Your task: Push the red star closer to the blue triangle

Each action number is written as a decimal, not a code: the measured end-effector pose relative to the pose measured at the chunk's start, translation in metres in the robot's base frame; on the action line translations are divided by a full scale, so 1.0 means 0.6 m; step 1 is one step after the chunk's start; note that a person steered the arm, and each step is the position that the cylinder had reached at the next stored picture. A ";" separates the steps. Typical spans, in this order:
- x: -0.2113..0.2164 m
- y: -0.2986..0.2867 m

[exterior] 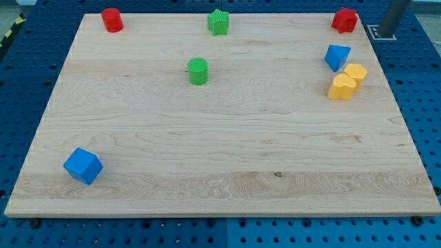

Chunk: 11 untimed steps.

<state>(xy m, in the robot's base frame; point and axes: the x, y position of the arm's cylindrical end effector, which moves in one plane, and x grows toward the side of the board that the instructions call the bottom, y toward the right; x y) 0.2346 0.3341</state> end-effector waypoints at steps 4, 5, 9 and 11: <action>-0.071 -0.130; -0.047 -0.130; 0.001 -0.108; 0.026 -0.093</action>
